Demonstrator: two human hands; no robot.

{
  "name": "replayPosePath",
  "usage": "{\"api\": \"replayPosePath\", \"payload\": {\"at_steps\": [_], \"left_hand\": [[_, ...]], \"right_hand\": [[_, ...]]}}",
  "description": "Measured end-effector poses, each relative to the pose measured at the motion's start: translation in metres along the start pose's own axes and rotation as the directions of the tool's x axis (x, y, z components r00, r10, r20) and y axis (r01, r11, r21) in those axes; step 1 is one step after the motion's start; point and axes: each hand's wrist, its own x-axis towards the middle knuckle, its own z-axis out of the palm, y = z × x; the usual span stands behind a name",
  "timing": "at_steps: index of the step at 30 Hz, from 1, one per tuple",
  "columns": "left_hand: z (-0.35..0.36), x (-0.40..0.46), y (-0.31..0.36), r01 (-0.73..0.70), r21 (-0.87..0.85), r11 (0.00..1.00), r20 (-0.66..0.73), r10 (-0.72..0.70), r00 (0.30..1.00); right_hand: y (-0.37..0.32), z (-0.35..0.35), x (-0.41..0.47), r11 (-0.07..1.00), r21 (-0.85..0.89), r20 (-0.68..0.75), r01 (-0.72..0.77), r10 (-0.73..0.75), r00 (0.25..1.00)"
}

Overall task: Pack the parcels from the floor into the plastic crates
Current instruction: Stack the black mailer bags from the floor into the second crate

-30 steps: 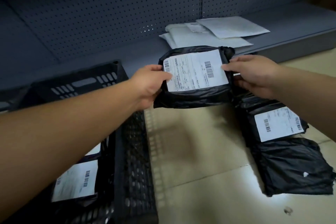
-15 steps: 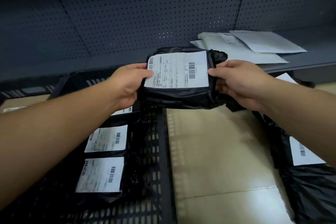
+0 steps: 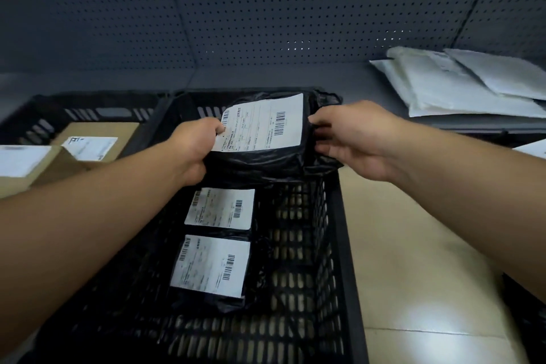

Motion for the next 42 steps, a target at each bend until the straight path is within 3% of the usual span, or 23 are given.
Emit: {"api": "replayPosePath", "payload": {"at_steps": [11, 17, 23, 27, 30, 36, 39, 42], "left_hand": [[-0.040, 0.028, -0.033, 0.104, 0.246, 0.964, -0.109, -0.079, 0.991], [-0.042, 0.051, -0.062, 0.101, 0.614, 0.783, -0.147, -0.012, 0.989], [-0.044, 0.049, -0.082, 0.103, 0.793, 0.601, -0.080, -0.065, 0.995], [-0.047, 0.051, -0.091, 0.147, 0.786, 0.600, -0.090, -0.125, 0.988], [-0.050, 0.053, -0.094, 0.106, 0.799, 0.592, -0.026, -0.141, 0.990], [-0.051, 0.066, -0.106, -0.096, 0.978, 0.184, 0.122, -0.140, 0.983], [-0.050, 0.068, -0.111, -0.122, 0.990, 0.073, 0.129, -0.090, 0.988], [-0.044, 0.066, -0.115, -0.169, 0.984, -0.052, 0.172, 0.061, 0.983]], "right_hand": [[0.036, 0.076, 0.032, 0.944, -0.284, 0.057, -0.170, 0.194, 0.979], [0.065, 0.097, 0.036, 0.885, -0.392, 0.008, -0.251, 0.276, 0.961], [0.091, 0.114, 0.049, 0.838, -0.431, -0.016, -0.335, 0.364, 0.931], [0.109, 0.123, 0.064, 0.834, -0.399, -0.023, -0.382, 0.408, 0.913], [0.118, 0.131, 0.072, 0.840, -0.362, -0.040, -0.404, 0.419, 0.907], [0.132, 0.141, 0.083, 0.849, -0.355, -0.118, -0.391, 0.374, 0.920], [0.133, 0.143, 0.083, 0.842, -0.391, -0.121, -0.372, 0.354, 0.927], [0.136, 0.145, 0.084, 0.826, -0.439, -0.110, -0.354, 0.342, 0.933]]}}
